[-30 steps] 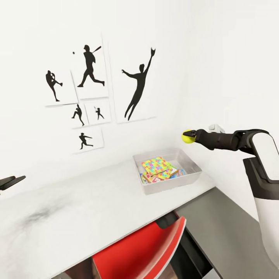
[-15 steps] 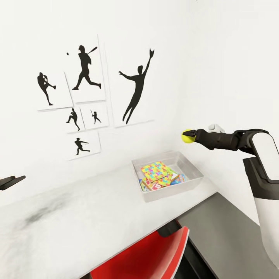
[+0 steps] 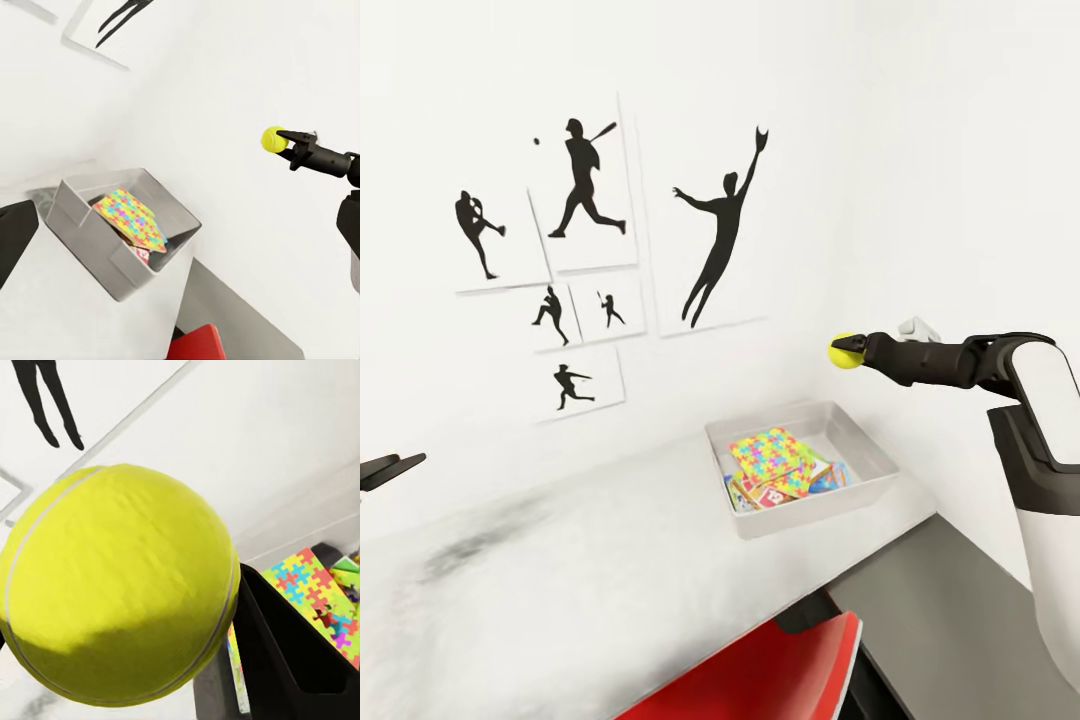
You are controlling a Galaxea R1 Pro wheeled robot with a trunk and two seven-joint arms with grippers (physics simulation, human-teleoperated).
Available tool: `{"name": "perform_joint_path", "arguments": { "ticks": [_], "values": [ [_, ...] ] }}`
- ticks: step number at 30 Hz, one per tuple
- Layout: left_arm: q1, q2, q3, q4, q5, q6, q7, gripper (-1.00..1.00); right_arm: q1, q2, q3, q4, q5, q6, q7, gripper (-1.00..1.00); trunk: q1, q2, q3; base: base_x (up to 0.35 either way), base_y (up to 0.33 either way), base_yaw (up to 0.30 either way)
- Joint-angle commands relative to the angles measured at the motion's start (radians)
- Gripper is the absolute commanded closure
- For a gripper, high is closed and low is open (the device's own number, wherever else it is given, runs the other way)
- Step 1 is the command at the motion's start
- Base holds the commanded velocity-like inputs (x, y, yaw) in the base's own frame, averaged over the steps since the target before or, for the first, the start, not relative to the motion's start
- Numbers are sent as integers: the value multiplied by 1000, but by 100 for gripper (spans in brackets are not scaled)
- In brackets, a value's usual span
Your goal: Put all the toys in the child's room - the three board games (two on the bed and one on the table), the two jigsaw puzzles on the table, and the tennis ball on the table - inside the toy box on the table in the child's room.
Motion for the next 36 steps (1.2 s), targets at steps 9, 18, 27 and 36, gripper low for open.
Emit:
{"name": "perform_joint_path", "arguments": {
  "ticks": [9,18,27,36],
  "values": [
    [-1,0,-1,0,-1,11,-4,-100,1,-1,-8,-2,-13,1,-12,100,1,-2,-2,102,0,0],
    [-1,0,-1,0,-1,11,-4,-100,2,-2,-10,-3,-13,1,-10,100,1,-2,-2,42,0,0],
    [-1,0,-1,0,-1,11,-4,-100,3,-2,-11,-2,-13,1,-9,100,1,-2,-2,1,0,0],
    [-1,0,-1,0,-1,11,-4,-100,2,-1,-10,-3,-14,1,-10,100,1,-2,-2,0,0,0]
  ]
}}
